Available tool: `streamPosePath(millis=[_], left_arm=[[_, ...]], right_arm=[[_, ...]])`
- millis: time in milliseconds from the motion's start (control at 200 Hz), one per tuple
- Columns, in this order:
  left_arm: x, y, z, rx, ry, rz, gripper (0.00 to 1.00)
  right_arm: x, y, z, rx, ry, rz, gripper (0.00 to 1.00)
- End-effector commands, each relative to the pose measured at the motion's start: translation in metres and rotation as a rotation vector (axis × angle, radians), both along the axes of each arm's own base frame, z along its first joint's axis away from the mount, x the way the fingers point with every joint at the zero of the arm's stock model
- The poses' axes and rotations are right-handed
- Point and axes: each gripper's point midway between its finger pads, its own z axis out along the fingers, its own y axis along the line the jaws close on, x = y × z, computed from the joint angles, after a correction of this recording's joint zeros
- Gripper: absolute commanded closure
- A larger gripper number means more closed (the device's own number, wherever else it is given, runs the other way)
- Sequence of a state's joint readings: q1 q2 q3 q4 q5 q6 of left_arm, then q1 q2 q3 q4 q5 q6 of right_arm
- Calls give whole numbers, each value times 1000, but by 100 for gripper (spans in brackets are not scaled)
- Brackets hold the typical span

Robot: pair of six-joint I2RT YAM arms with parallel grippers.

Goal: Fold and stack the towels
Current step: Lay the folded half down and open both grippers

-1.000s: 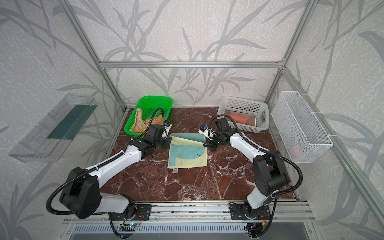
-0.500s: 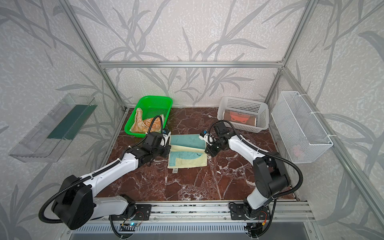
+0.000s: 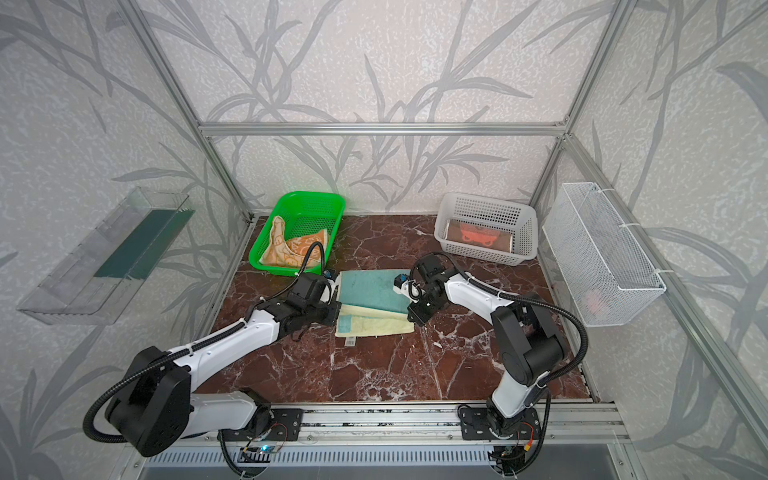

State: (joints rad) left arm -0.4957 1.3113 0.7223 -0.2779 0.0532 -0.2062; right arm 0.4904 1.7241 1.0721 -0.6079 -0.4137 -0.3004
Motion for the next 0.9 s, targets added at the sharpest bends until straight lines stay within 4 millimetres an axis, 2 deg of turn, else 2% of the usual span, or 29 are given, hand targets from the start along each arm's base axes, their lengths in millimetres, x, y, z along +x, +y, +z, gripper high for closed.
streamPosePath(millis=[0,280,485,550,720,805,895], left_arm=[[-9,14,-14,31,67,71,100],[-23,11,-32,8,159,99,100],[-28,9,-42,-1,193,109,99],[-29,7,-43,-8,197,106,92],[-32,4,-38,-25,187,97,66],[-34,2,-33,-44,169,89,59],[-37,1,-27,-66,151,83,56]], right_arm=[[-11,-20,-18,-114,78,-31,98],[-11,-20,-20,-122,86,-32,97],[-14,-20,-21,-120,91,-24,91],[-15,-19,-21,-117,92,-21,86],[-18,-18,-22,-117,87,-12,76],[-20,-17,-20,-115,78,-6,74],[-21,-18,-17,-112,72,-6,73]])
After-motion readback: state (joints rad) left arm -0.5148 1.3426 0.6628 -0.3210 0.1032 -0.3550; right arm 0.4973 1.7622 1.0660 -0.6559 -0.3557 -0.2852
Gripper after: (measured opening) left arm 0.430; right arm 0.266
